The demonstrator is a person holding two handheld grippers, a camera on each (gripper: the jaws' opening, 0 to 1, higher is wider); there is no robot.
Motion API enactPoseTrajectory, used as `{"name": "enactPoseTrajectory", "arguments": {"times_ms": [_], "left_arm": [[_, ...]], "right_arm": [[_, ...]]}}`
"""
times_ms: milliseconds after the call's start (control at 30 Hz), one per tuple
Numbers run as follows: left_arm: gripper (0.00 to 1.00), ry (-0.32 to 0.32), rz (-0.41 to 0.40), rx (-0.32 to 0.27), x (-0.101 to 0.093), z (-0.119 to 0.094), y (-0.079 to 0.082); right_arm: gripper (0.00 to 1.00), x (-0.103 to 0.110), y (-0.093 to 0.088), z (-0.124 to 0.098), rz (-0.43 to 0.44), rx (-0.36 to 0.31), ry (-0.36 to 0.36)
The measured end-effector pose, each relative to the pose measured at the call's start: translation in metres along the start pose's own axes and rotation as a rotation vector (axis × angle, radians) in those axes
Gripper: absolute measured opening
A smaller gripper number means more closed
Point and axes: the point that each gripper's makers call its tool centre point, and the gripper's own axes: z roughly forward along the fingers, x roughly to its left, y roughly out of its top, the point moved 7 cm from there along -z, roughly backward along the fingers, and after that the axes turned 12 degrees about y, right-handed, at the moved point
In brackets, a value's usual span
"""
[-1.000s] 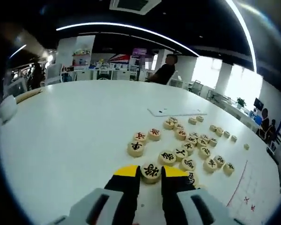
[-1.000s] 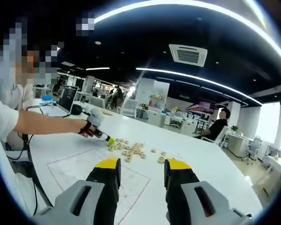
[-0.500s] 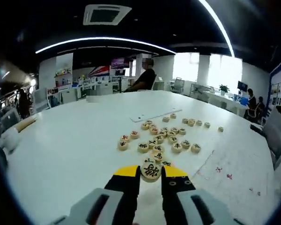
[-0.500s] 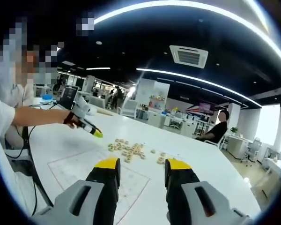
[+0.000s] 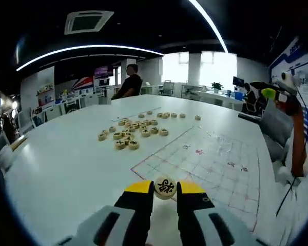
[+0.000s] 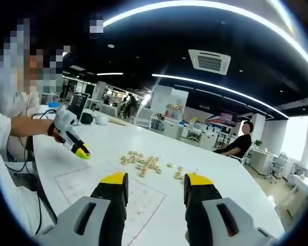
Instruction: Pick up the chess pieces one by one and place each piece onto its starting position on the chessboard, setting the pieces on their correct points until all the chess pieces are arranged in the starting layout
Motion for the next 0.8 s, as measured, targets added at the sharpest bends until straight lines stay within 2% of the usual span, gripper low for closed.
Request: {"name": "enactPoseTrajectory", "arguments": {"times_ms": [100,233,467,600,633,733,800], "left_arm": [[0.20,-0.028,0.024,0.018,-0.011,-0.001,-0.009],[0.20,-0.053,0.035,0.026,-0.018,-0.001,-0.013],[0.20,-0.060,0.028,0.069,-0.021,0.006,-0.023],[0.21,-0.060,0.019,0.069,-0.020,0.005,-0.023],[0.24,-0.066,0.023,0.060,-0.021,0.005,-0.022],[0.42,-0.080,0.031,0.050,-0.022,0.004,-0.021],[0.46,-0.078,0.033,0.031,-0.019,0.002,-0.018]], "right_arm": [[0.44,-0.002,0.000,-0.003,-0.002,-0.002,-0.010],[0.43,-0.006,0.000,-0.006,0.001,-0.006,-0.022],[0.43,-0.007,0.000,-0.006,0.001,-0.002,-0.024],[0.43,-0.007,0.000,-0.006,0.004,-0.003,-0.024],[0.43,-0.007,0.000,-0.006,0.003,-0.001,-0.024],[0.43,-0.007,-0.001,-0.005,0.005,0.000,-0.023],[0.43,-0.007,-0.001,-0.004,0.005,0.000,-0.022]]}}
